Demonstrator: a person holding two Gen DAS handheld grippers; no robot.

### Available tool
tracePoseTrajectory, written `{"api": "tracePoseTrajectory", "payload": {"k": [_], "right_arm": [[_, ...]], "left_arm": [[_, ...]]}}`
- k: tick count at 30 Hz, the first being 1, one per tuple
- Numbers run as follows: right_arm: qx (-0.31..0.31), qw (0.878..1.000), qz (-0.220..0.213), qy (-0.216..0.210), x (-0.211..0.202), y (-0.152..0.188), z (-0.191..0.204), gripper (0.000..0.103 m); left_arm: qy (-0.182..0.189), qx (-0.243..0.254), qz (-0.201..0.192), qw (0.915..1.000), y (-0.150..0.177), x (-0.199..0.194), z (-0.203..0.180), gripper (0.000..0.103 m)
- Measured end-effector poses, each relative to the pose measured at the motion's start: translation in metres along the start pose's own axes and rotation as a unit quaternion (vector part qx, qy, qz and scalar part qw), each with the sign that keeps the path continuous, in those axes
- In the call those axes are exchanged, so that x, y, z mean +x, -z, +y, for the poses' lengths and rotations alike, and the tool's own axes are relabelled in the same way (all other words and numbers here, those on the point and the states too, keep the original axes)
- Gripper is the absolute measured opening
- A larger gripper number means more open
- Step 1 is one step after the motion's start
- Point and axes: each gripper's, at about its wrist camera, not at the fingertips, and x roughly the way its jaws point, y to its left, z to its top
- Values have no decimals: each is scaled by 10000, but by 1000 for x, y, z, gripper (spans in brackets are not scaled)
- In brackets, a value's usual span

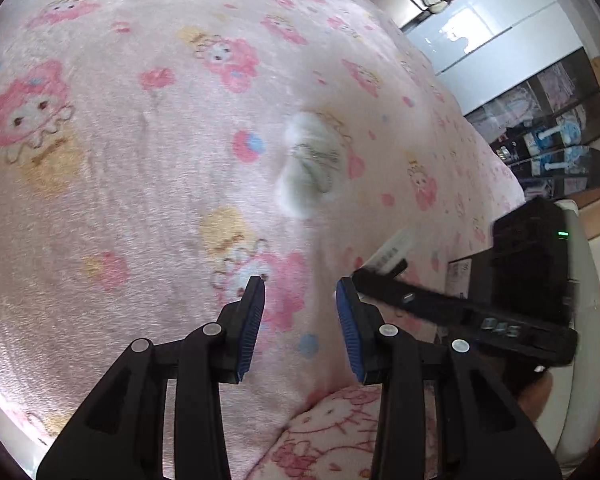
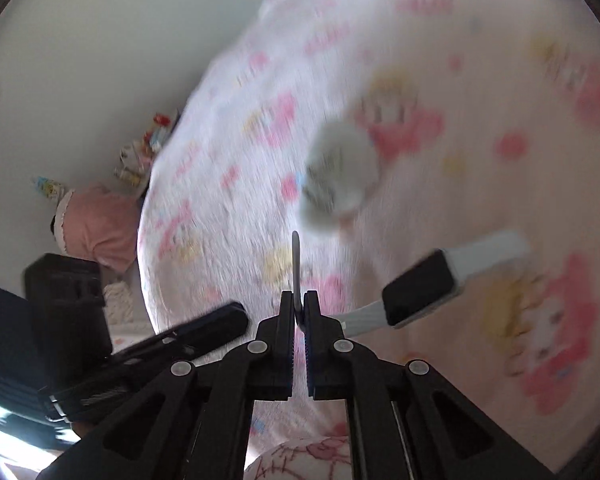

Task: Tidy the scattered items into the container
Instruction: 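Lift the white watch by its strap with the right gripper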

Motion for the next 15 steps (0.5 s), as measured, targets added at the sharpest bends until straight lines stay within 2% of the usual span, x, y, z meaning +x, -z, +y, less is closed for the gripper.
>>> {"api": "tracePoseTrajectory", "payload": {"k": [2, 5, 8, 11, 13, 15], "right_arm": [[214, 9984, 510, -109, 25, -3, -11, 4], [176, 9974, 703, -39, 33, -3, -13, 7], [86, 9988, 460, -130, 16, -2, -10, 11], [111, 9995, 23, -298, -10, -1, -10, 18], [217, 9993, -293, -119, -21, -6, -12, 21], [492, 9976, -454, 188, -26, -9, -31, 21]], "left_arm": [[40, -112, 46, 9999, 1, 2, 8, 37], [163, -127, 231, 9995, 8, 5, 12, 37], [280, -97, 419, 9987, 18, 13, 11, 37], [202, -104, 621, 9978, 24, 28, 11, 38], [389, -357, 757, 9957, 24, 38, 19, 38], [636, -717, 859, 9917, 23, 46, 28, 38]]}}
